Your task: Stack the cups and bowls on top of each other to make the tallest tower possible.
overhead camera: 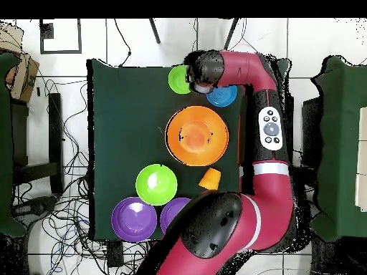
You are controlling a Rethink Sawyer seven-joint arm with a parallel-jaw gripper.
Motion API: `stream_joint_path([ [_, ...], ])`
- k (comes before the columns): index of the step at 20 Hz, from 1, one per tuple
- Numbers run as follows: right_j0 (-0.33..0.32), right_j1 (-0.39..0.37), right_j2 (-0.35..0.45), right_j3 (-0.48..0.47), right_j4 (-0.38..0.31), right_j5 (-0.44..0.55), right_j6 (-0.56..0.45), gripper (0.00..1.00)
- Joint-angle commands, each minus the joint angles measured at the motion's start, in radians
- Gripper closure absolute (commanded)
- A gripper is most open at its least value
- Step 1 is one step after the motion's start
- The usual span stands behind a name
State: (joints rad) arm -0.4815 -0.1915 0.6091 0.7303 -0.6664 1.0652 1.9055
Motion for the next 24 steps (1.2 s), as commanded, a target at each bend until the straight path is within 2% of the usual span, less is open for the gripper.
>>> stream_joint_path([
  [1, 0.025, 0.005, -0.044, -0.048, -0.022, -0.043, -0.004, 0.0],
  [12, 0.028, 0.008, -0.05, -0.042, -0.014, -0.063, -0.002, 0.0],
  [18, 0.028, 0.065, -0.057, -0.069, -0.043, -0.13, -0.028, 0.0],
  [24, 0.03, 0.083, -0.056, -0.095, -0.031, -0.122, -0.054, 0.0],
])
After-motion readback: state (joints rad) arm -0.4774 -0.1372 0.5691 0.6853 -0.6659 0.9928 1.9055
